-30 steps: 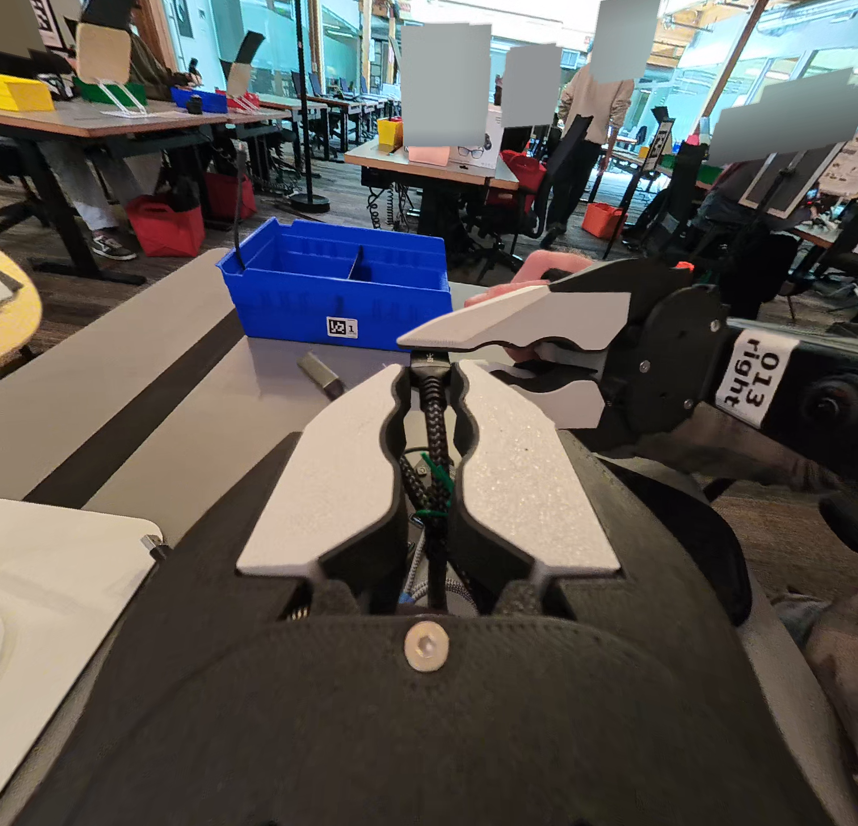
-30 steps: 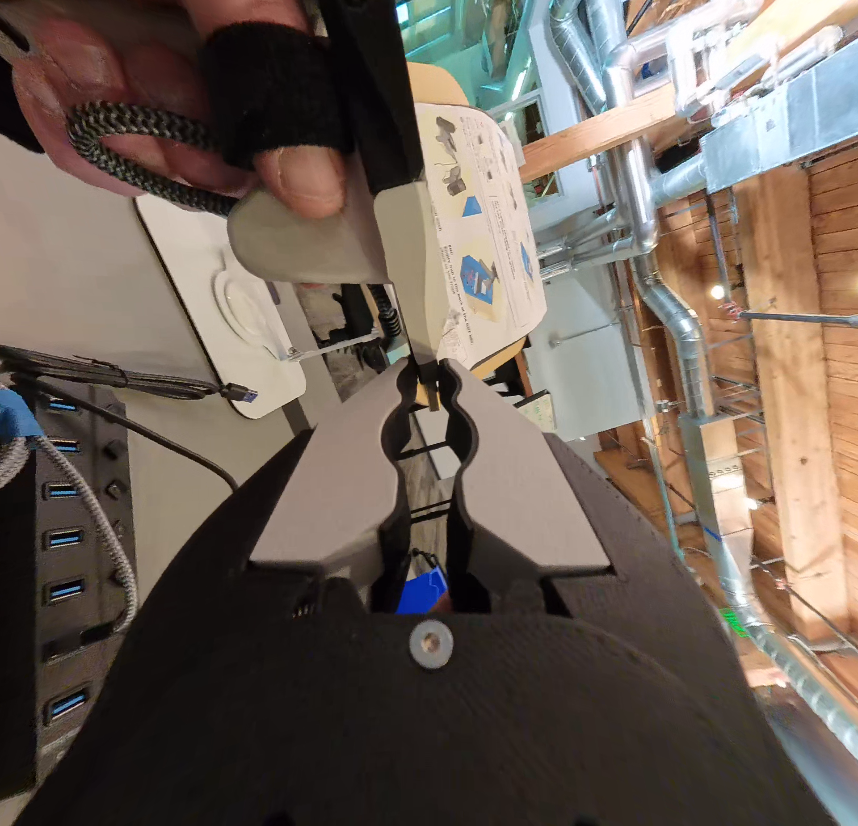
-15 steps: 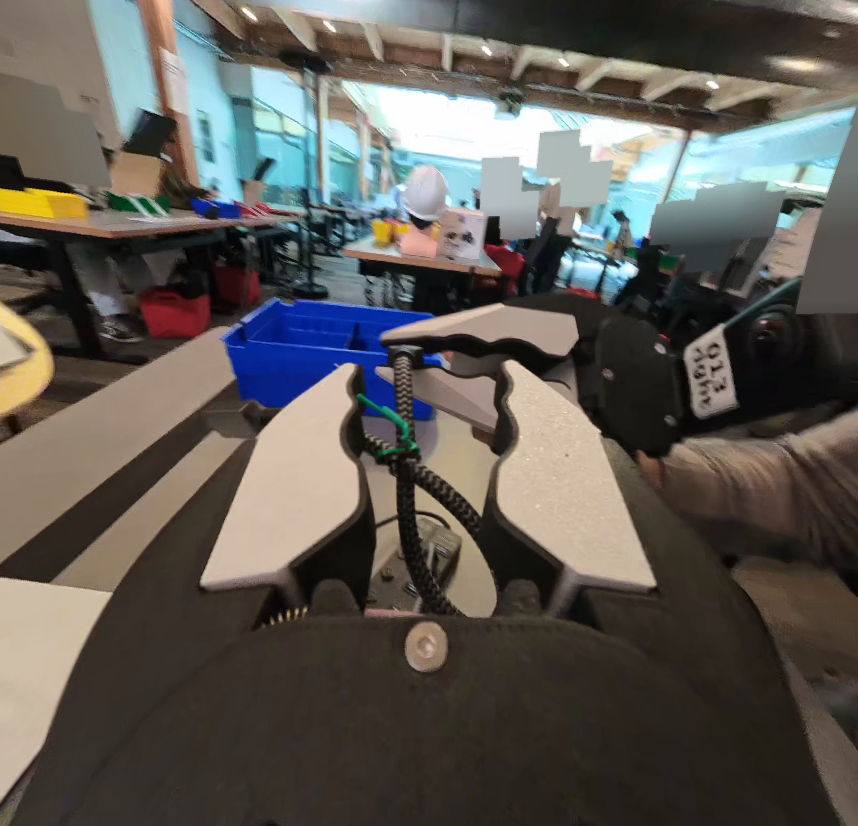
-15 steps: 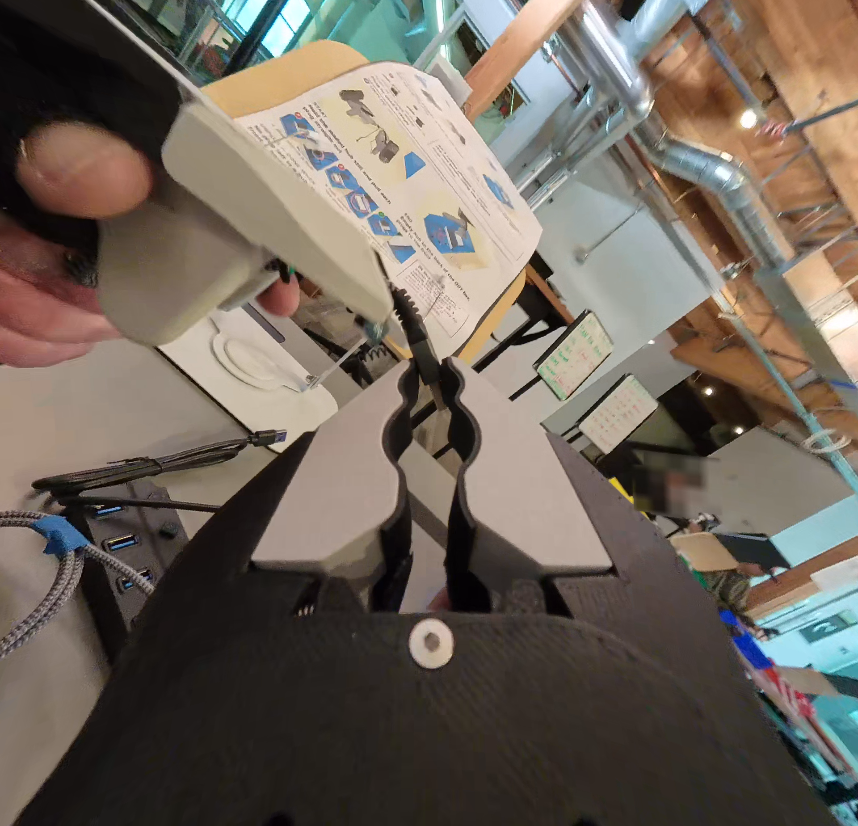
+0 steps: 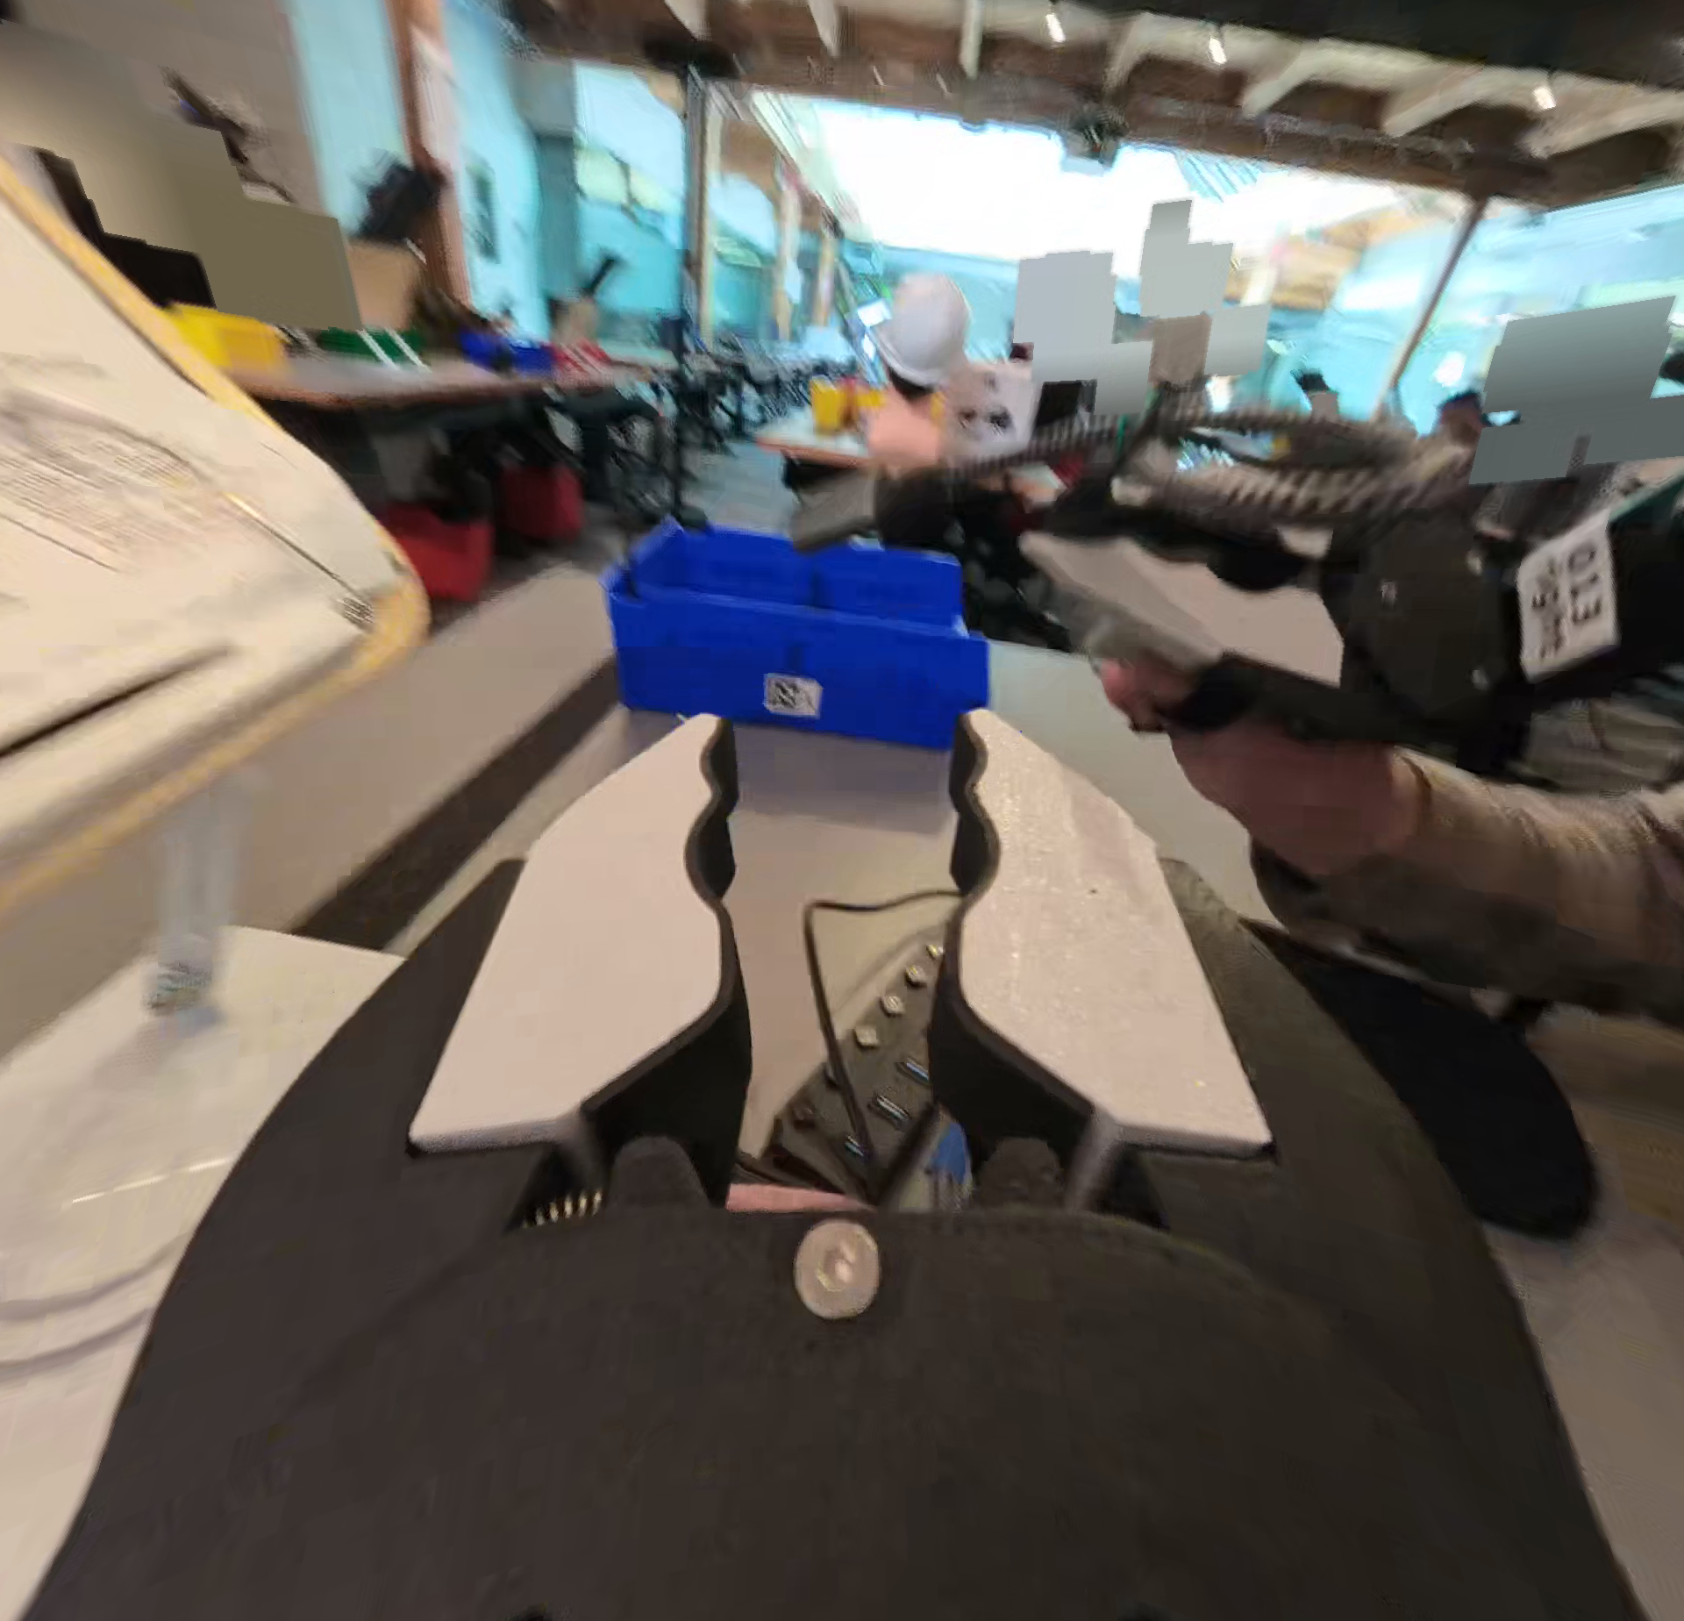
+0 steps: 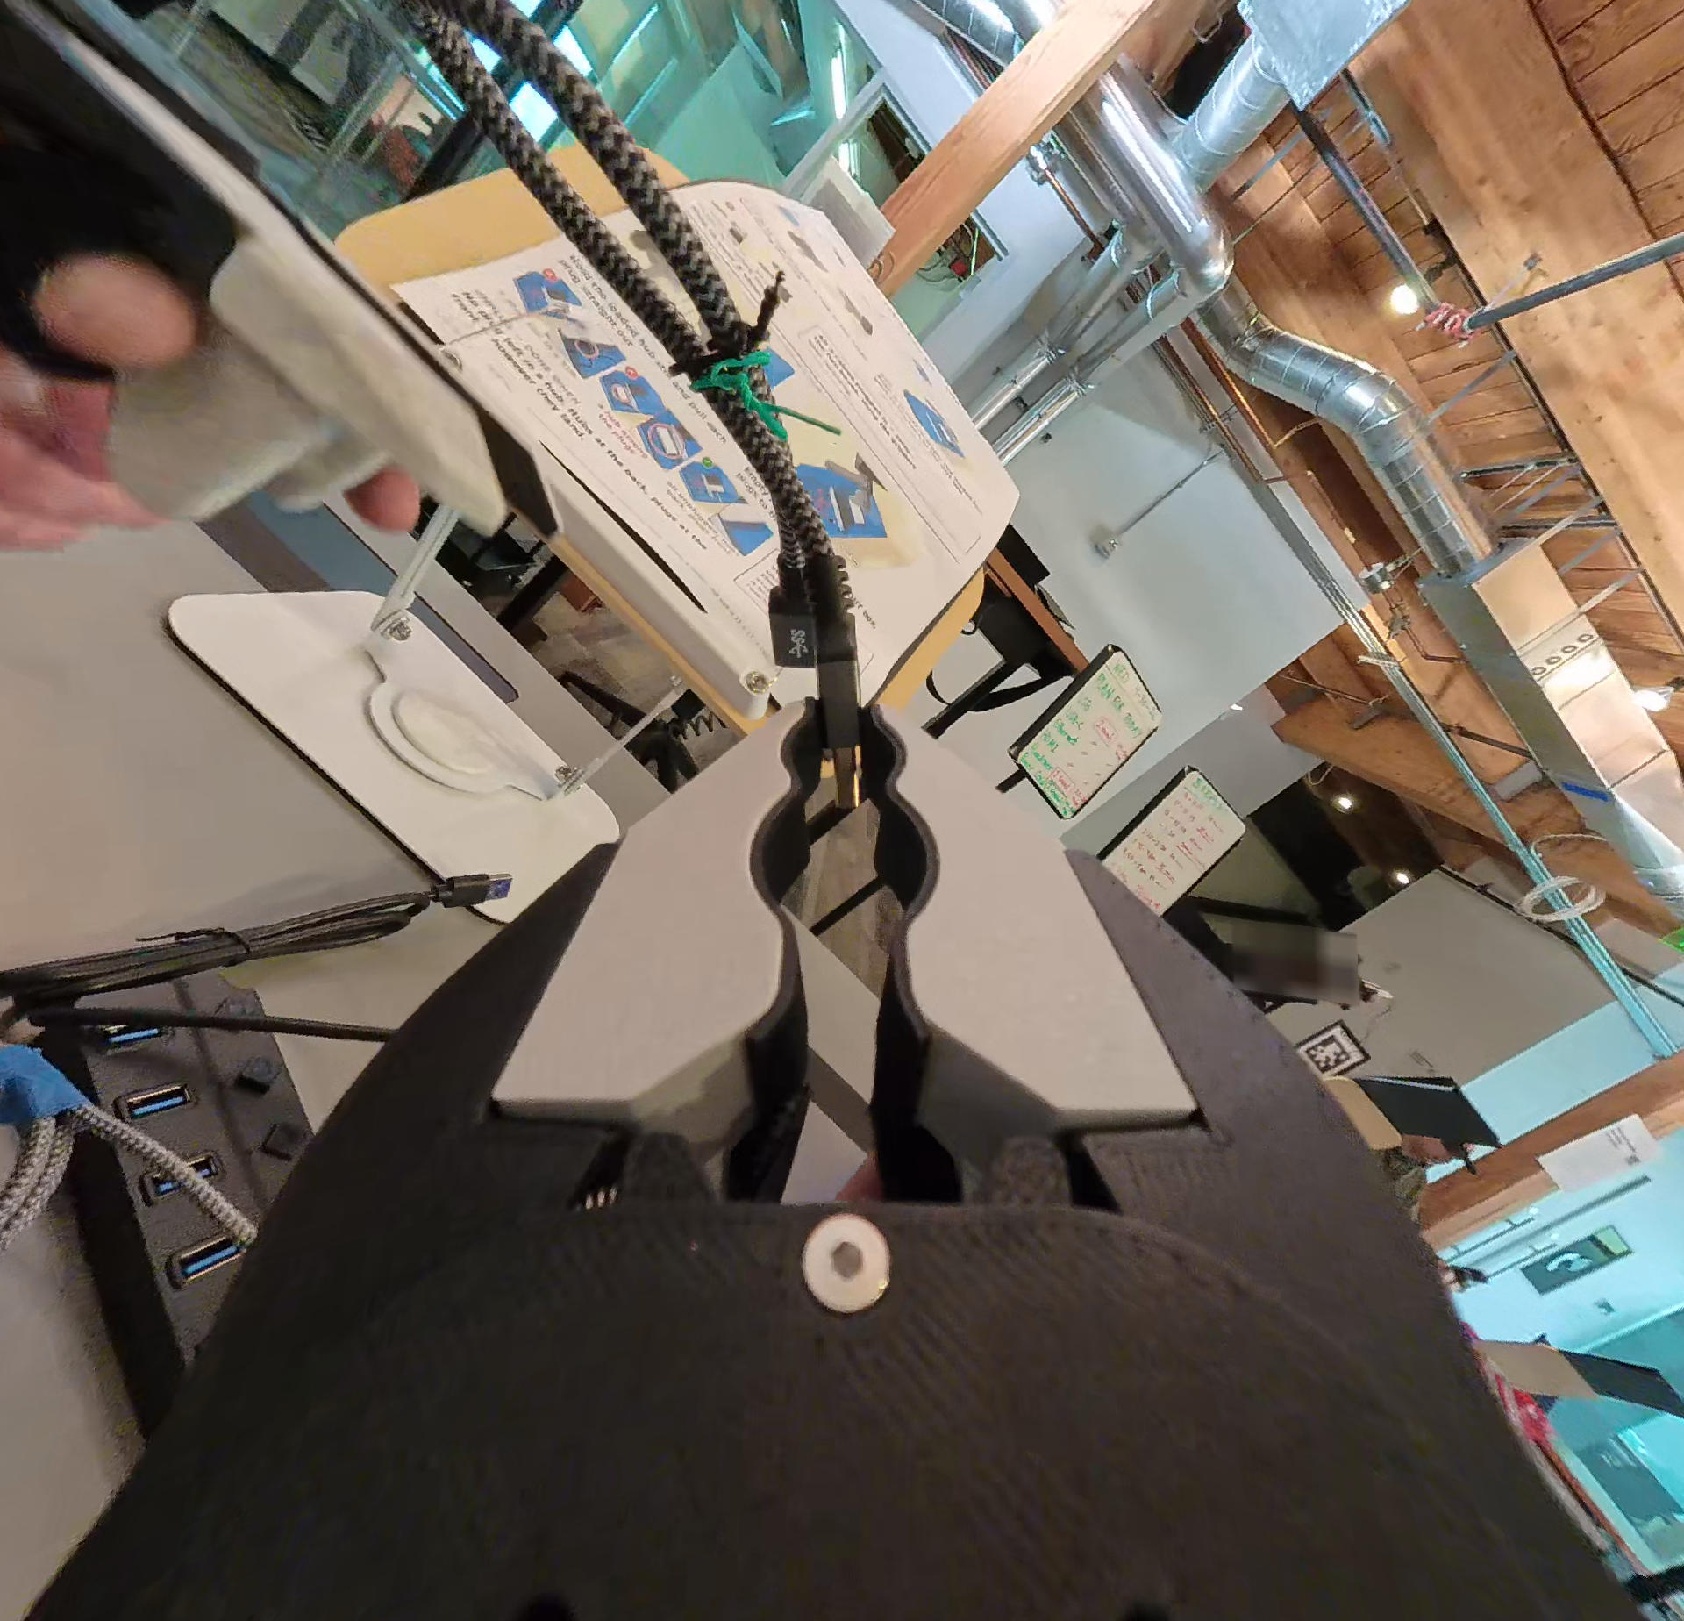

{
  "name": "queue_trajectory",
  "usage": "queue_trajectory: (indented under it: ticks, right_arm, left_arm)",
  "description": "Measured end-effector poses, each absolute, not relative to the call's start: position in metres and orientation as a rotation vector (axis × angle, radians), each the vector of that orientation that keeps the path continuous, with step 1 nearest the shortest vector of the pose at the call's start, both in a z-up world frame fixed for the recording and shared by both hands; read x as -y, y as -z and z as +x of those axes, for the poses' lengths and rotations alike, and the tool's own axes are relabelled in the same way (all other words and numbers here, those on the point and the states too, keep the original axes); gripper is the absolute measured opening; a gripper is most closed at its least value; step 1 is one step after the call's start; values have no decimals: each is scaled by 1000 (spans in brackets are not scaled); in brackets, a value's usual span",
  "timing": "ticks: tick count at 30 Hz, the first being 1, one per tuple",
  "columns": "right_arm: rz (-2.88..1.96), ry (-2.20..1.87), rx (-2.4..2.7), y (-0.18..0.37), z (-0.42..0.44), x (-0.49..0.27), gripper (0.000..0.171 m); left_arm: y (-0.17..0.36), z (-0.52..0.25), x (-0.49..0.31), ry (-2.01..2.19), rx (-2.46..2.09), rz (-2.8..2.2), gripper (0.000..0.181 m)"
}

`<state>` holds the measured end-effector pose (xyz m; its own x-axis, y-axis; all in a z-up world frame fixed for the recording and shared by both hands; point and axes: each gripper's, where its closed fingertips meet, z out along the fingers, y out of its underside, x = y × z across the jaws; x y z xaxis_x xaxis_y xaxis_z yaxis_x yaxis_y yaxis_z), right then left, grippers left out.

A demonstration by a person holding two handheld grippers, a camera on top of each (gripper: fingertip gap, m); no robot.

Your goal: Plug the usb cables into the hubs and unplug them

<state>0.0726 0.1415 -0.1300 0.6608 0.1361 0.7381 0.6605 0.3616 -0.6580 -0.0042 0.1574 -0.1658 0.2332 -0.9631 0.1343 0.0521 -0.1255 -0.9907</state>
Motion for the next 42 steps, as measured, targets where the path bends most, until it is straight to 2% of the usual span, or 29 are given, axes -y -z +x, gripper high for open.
queue_trajectory:
  ticks: [6, 9, 16, 21, 27, 32, 36, 39, 41, 42]
  right_arm:
    - [-1180, 469, 975, 147, 58, -145, 6]
    - [-1149, 516, 1056, 153, 54, -143, 5]
    - [-1073, 591, 1255, 162, 44, -138, 5]
    - [-1067, 618, 1316, 164, 46, -139, 6]
    - [-1033, 662, 1355, 167, 48, -137, 6]
    - [-1019, 681, 1389, 167, 47, -136, 6]
    - [-1009, 675, 1414, 169, 43, -134, 5]
    - [-1009, 676, 1421, 169, 44, -134, 6]
    - [-1009, 693, 1417, 168, 47, -135, 6]
    - [-1008, 689, 1415, 168, 47, -135, 6]
  left_arm:
    - [166, 45, -119, 1225, -1026, -1299, 67]
    - [150, 48, -122, 1247, -895, -1254, 63]
    - [150, 50, -125, 1228, -850, -1244, 28]
    - [154, 54, -118, 1200, -924, -1238, 15]
    - [157, 56, -117, 1201, -958, -1292, 16]
    - [168, 58, -120, 1151, -1002, -1365, 26]
    - [169, 63, -113, 1163, -1023, -1346, 17]
    - [168, 63, -113, 1174, -1022, -1342, 17]
    - [167, 62, -114, 1178, -1008, -1344, 25]
    - [165, 61, -114, 1194, -998, -1340, 19]
